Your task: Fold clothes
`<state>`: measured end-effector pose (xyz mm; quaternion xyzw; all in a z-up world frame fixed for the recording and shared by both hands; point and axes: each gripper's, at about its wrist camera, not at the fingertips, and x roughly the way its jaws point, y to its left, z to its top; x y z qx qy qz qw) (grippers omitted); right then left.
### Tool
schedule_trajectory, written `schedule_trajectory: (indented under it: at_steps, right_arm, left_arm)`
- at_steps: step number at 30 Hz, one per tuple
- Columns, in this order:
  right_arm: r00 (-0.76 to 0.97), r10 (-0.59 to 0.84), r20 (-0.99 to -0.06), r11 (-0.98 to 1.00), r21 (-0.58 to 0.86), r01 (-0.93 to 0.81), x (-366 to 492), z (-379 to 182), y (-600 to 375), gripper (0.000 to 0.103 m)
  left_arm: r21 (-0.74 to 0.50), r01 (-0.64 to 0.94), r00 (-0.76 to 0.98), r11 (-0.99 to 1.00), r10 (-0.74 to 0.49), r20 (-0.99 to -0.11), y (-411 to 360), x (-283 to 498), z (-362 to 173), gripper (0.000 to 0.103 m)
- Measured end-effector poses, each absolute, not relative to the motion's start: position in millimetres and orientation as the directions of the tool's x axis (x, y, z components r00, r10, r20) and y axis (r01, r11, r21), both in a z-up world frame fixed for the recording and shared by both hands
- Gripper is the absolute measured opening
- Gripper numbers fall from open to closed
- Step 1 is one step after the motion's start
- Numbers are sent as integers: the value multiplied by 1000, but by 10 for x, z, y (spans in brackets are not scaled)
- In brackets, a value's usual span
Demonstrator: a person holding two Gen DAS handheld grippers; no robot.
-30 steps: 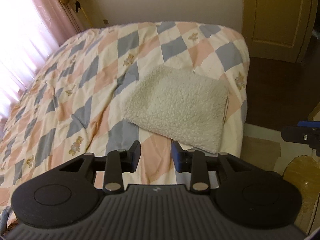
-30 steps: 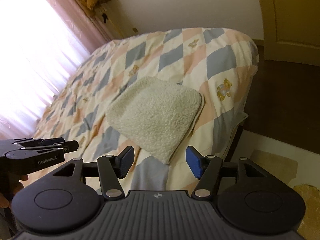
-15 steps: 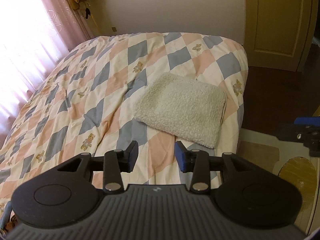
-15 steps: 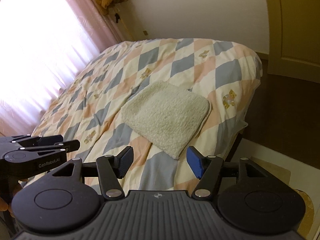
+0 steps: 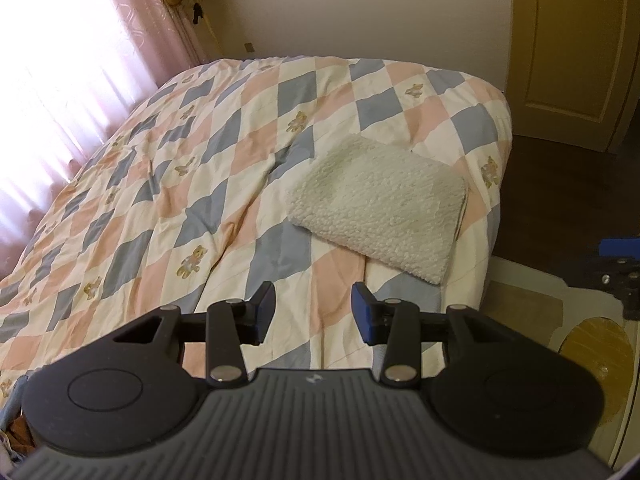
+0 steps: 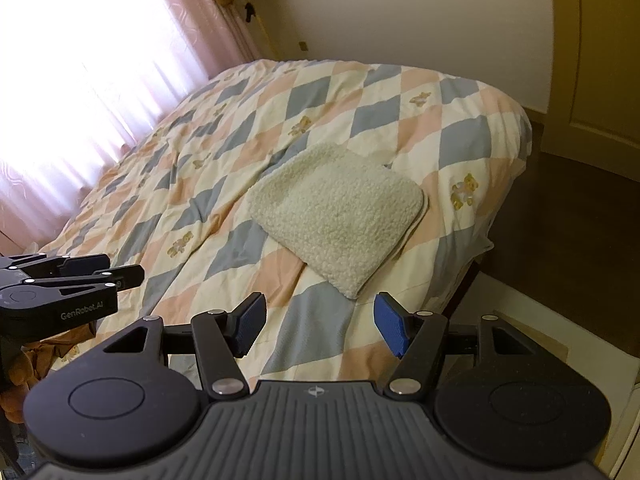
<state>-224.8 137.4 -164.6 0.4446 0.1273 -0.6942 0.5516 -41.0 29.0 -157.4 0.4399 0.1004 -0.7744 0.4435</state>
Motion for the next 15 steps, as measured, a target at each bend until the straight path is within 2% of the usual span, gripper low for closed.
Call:
schedule_trajectory:
  at_steps: [9, 11, 15]
  right_arm:
    - [19, -622, -783, -384, 326, 864, -2507, -1804, 1168, 64]
    - [25, -618, -786, -392, 336, 856, -2582, -1888, 1098, 68]
    - [65, -602, -796, -423, 386, 820, -2803, -2144, 972, 68]
  left_arm:
    - [239, 759, -214, -605, -579, -787, -1, -642, -1695, 38]
    - [250, 744, -208, -619, -571, -794, -128, -721, -1771, 39]
    - [261, 715, -183, -649, -533, -826, -529, -898, -1955, 39]
